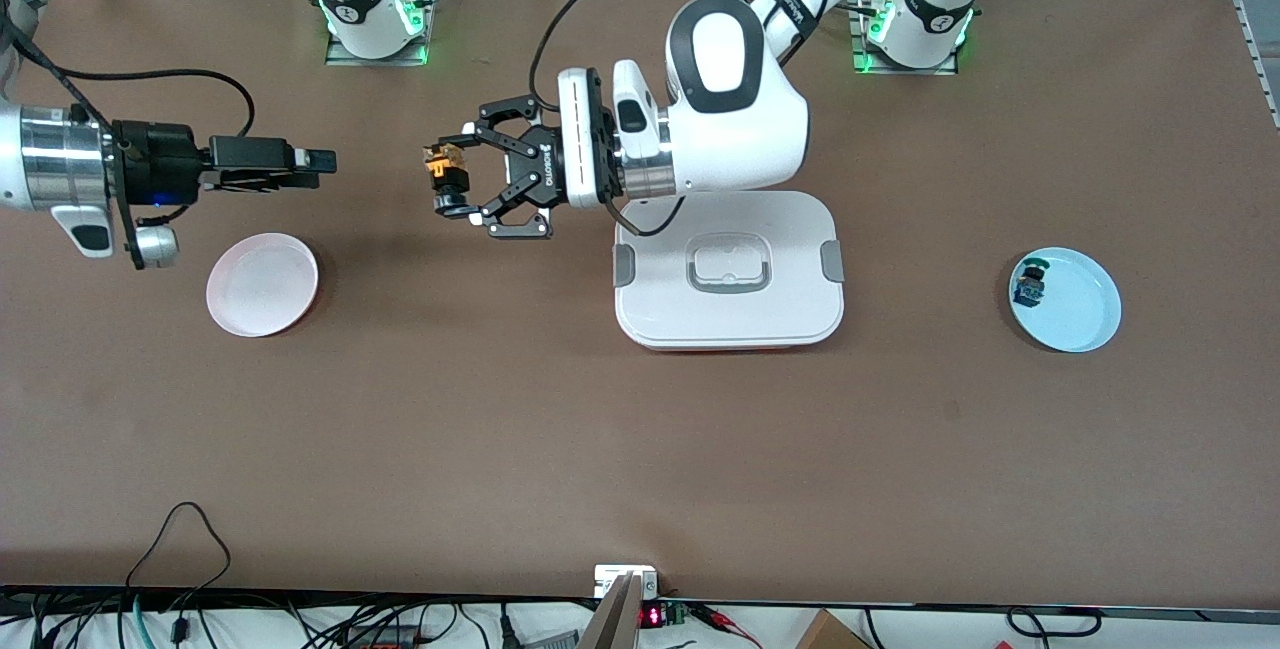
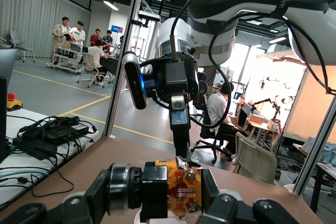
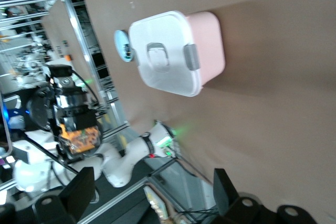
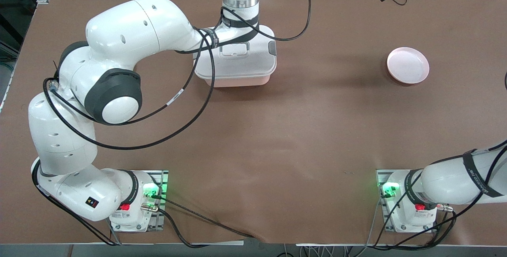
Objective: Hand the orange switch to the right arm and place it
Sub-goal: 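Hold the switch out with the left gripper while the right gripper reaches it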
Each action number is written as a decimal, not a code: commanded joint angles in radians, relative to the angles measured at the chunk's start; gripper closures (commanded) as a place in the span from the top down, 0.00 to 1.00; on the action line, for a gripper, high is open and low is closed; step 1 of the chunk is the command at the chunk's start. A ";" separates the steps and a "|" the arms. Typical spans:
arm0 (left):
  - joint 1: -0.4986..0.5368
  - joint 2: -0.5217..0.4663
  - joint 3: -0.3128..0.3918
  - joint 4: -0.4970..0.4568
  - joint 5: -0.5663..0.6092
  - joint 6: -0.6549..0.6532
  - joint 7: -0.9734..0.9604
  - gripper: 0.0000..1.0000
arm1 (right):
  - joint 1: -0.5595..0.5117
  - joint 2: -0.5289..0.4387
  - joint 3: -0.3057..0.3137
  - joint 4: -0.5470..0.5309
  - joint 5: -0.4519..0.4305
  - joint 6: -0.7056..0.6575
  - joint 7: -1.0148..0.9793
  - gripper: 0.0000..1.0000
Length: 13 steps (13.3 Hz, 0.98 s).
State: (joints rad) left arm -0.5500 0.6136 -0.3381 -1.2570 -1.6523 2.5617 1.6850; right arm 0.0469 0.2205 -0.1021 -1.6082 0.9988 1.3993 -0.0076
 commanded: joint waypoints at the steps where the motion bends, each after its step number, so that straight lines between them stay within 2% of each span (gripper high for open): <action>1: -0.030 0.006 0.014 0.034 -0.026 0.041 -0.011 0.02 | -0.032 0.034 0.004 0.004 0.128 -0.048 0.003 1.00; 5: -0.030 0.006 0.016 0.034 -0.075 0.042 0.004 0.01 | -0.065 0.092 0.002 -0.019 0.354 -0.143 0.069 1.00; 9: -0.030 0.024 0.014 0.060 -0.086 0.034 0.025 0.00 | -0.059 0.103 0.009 -0.053 0.411 -0.166 0.043 1.00; 11: -0.045 0.046 0.014 0.087 -0.176 0.034 0.109 0.00 | -0.055 0.117 0.010 -0.055 0.448 -0.169 0.052 1.00; 13: -0.053 0.057 0.014 0.087 -0.315 0.029 0.244 0.00 | -0.041 0.120 0.010 -0.058 0.466 -0.168 0.054 1.00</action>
State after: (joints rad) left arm -0.5758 0.6344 -0.3334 -1.2220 -1.8632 2.5895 1.8142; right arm -0.0037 0.3390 -0.0933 -1.6574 1.4333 1.2432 0.0389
